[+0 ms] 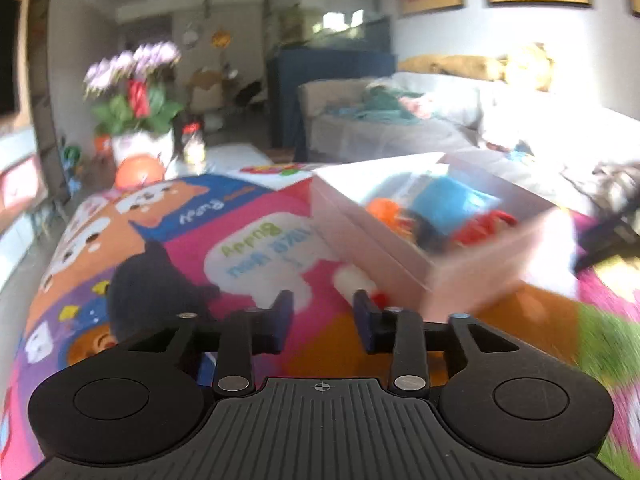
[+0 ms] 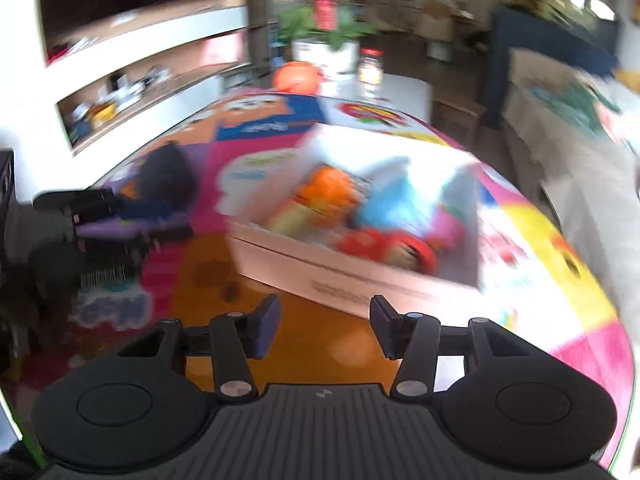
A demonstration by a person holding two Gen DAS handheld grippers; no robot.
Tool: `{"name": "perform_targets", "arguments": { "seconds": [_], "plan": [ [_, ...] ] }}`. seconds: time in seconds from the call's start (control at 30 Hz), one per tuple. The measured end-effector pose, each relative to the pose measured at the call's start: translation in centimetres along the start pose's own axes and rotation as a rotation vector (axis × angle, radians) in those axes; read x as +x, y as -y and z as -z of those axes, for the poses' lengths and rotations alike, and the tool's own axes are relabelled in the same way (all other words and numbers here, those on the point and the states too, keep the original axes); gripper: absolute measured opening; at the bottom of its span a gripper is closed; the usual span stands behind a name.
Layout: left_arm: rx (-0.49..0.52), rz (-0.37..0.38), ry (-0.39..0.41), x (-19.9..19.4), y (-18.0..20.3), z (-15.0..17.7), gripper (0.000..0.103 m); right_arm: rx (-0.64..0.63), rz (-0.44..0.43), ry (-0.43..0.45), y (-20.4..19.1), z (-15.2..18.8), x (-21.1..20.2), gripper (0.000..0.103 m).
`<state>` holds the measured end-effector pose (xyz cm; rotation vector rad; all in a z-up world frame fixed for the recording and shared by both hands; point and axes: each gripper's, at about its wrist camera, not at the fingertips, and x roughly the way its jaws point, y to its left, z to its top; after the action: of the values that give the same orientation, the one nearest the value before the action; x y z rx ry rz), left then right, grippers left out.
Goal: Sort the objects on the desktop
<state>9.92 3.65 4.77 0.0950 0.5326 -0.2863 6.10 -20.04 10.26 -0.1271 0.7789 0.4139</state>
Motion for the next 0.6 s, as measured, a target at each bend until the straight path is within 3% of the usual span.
{"name": "perform_targets", "arguments": {
  "seconds": [0.07, 0.2, 0.37, 0.43, 0.6],
  "plan": [
    [-0.034, -0.018, -0.027, 2.2, -0.8, -1.1, 0.018, 0.077, 0.013, 0.015, 2.2, 1.1, 0.0, 0.049],
    [0.036, -0.012, -0.056, 5.9, -0.9, -2.5, 0.015, 0.197, 0.025, 0.049, 5.5, 3.4, 0.2, 0.051],
    [0.155, 0.053, -0.139, 10.1, -0.9, -3.2, 0.015, 0.301, 0.016, 0.046, 8.4, 5.5, 1.0, 0.057],
    [0.213, 0.095, -0.155, 10.7, -0.7, -2.8, 0.014, 0.323, 0.013, 0.041, 8.9, 6.1, 1.0, 0.058],
    [0.345, 0.151, -0.154, 7.3, 0.4, -1.0, 0.013, 0.351, 0.005, 0.032, 9.6, 7.1, 1.5, 0.058]
  ]
}}
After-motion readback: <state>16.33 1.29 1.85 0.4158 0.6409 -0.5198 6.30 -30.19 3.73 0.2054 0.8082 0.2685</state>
